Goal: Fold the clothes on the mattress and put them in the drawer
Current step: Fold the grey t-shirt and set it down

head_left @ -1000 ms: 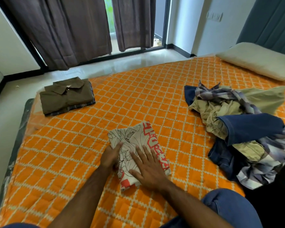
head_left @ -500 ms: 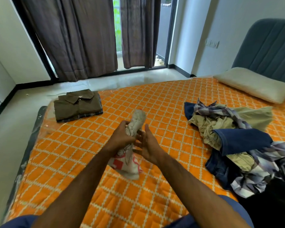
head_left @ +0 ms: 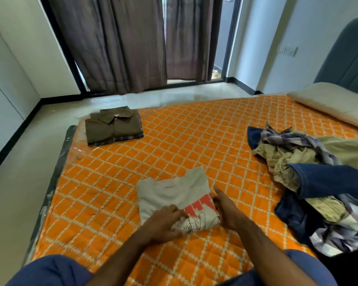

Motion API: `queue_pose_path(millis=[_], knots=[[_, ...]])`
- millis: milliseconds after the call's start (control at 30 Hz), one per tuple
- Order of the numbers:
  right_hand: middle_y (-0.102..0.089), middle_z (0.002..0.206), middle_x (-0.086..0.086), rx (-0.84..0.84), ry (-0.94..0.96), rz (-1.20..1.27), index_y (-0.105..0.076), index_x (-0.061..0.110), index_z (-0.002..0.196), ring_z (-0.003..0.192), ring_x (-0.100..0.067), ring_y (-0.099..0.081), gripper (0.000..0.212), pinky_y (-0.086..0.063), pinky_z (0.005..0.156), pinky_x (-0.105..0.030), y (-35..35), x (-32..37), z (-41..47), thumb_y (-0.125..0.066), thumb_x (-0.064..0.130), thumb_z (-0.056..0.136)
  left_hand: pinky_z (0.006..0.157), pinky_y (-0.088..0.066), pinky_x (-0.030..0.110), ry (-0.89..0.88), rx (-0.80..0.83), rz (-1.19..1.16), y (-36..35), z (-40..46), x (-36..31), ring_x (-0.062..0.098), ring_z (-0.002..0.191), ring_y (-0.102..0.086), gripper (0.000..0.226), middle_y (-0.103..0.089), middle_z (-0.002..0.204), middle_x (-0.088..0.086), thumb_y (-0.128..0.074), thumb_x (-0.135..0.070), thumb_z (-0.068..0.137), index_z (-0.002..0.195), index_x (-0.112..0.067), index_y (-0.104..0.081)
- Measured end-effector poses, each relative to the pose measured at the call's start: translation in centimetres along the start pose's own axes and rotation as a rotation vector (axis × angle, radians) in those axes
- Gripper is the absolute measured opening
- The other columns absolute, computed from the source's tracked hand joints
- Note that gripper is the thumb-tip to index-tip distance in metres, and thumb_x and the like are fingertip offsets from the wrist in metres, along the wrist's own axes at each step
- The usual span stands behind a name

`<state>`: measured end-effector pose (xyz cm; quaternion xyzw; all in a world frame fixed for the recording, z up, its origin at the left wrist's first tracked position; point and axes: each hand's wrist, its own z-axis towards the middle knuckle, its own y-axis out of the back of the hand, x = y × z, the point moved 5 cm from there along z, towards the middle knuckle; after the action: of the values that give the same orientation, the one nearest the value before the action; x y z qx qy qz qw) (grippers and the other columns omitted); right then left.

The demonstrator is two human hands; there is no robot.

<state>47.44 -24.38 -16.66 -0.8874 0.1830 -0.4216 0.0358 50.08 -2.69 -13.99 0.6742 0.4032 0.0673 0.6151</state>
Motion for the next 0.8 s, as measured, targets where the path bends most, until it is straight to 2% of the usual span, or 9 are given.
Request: queue_pose_path(millis=[67, 167, 200, 267, 367, 433, 567, 667, 800], knots=[[-0.077, 0.106, -0.017, -0.009, 0.080, -0.121, -0.067, 0.001, 0.120, 0.093, -0.033, -0.075, 0.068, -0.061, 0.073, -0.037, 0.0, 0.2, -0.1, -0.052, 0.063, 0.095, 0.086, -0.052, 0.036, 0.116, -0.241, -0.328, 0.4, -1.0, 2.2, 0.004, 0.096, -0.056, 0.017, -0.054, 0.109, -0.008, -0.064, -0.035, 0.095, 0.112, -0.033, -0.060], [-0.078, 0.103, -0.006, -0.058, 0.215, -0.414, -0.064, 0.011, 0.118, 0.090, -0.024, -0.076, 0.105, -0.061, 0.079, -0.038, -0.6, 0.6, 0.1, -0.063, 0.094, 0.054, 0.093, -0.046, 0.038, 0.499, -0.632, -0.282, 1.5, -2.6, 5.7, 0.023, 0.110, -0.053, 0.033, -0.052, 0.118, 0.002, -0.075, -0.021, 0.085, 0.115, -0.023, -0.060], [-0.077, 0.104, -0.002, -0.092, 0.230, -0.483, -0.060, 0.016, 0.119, 0.089, -0.021, -0.076, 0.102, -0.061, 0.081, -0.039, -0.6, 0.5, 0.1, -0.062, 0.095, 0.055, 0.096, -0.043, 0.042, 0.643, -0.680, -0.298, 1.4, -3.2, 6.5, 0.028, 0.116, -0.049, 0.048, -0.050, 0.124, 0.006, -0.079, -0.026, 0.081, 0.122, -0.018, -0.057], [-0.071, 0.108, 0.002, -0.132, 0.237, -0.589, -0.053, 0.019, 0.123, 0.091, -0.016, -0.073, 0.072, -0.060, 0.081, -0.036, -1.1, 0.3, -0.1, -0.060, 0.077, 0.082, 0.098, -0.047, 0.048, 0.841, -0.670, -0.522, 0.0, -3.5, 8.8, 0.032, 0.119, -0.051, 0.074, -0.052, 0.129, 0.011, -0.088, -0.039, 0.072, 0.129, -0.010, -0.052], [-0.066, 0.111, 0.003, -0.222, 0.254, -0.769, -0.047, 0.018, 0.124, 0.097, -0.018, -0.068, 0.049, -0.055, 0.084, -0.036, -1.6, 0.0, 0.0, -0.051, 0.060, 0.099, 0.080, -0.061, 0.053, 0.852, -0.621, -1.137, -1.4, -3.3, 9.5, 0.033, 0.100, -0.070, 0.087, -0.066, 0.121, 0.017, -0.093, -0.047, 0.061, 0.125, -0.007, -0.052], [-0.064, 0.111, 0.002, -0.275, 0.257, -0.845, -0.047, 0.019, 0.121, 0.099, -0.021, -0.065, 0.045, -0.051, 0.084, -0.035, -1.5, -0.5, 0.3, -0.045, 0.059, 0.101, 0.078, -0.061, 0.056, 0.731, -0.566, -1.399, -1.0, -3.0, 7.2, 0.036, 0.092, -0.074, 0.061, -0.072, 0.114, 0.019, -0.088, -0.030, 0.075, 0.124, -0.009, -0.059], [-0.071, 0.107, 0.000, -0.220, 0.296, -0.704, -0.051, 0.021, 0.116, 0.092, -0.019, -0.071, 0.036, -0.059, 0.087, -0.046, -1.5, -0.4, 0.4, -0.046, 0.054, 0.103, 0.082, -0.059, 0.059, 0.654, -0.543, -1.550, -0.1, -2.4, 5.1, 0.040, 0.092, -0.073, 0.039, -0.075, 0.107, 0.018, -0.078, -0.014, 0.086, 0.122, -0.013, -0.063], [-0.074, 0.104, -0.001, -0.183, 0.360, -0.583, -0.056, 0.021, 0.117, 0.089, -0.018, -0.074, 0.027, -0.060, 0.086, -0.048, -1.8, 0.5, -0.3, -0.050, 0.045, 0.105, 0.069, -0.062, 0.053, 0.607, -0.582, -1.605, 0.9, -2.0, 5.3, 0.041, 0.090, -0.073, 0.046, -0.074, 0.109, 0.021, -0.080, -0.009, 0.081, 0.124, -0.010, -0.062], [-0.076, 0.103, -0.001, -0.159, 0.445, -0.561, -0.057, 0.024, 0.121, 0.086, -0.018, -0.076, 0.026, -0.061, 0.083, -0.050, -3.0, 3.8, 0.1, -0.050, 0.043, 0.105, 0.053, -0.060, 0.040, 0.617, -0.616, -1.604, 3.1, -1.5, 6.1, 0.036, 0.076, -0.075, 0.035, -0.074, 0.100, 0.024, -0.078, -0.006, 0.082, 0.115, -0.001, -0.067]])
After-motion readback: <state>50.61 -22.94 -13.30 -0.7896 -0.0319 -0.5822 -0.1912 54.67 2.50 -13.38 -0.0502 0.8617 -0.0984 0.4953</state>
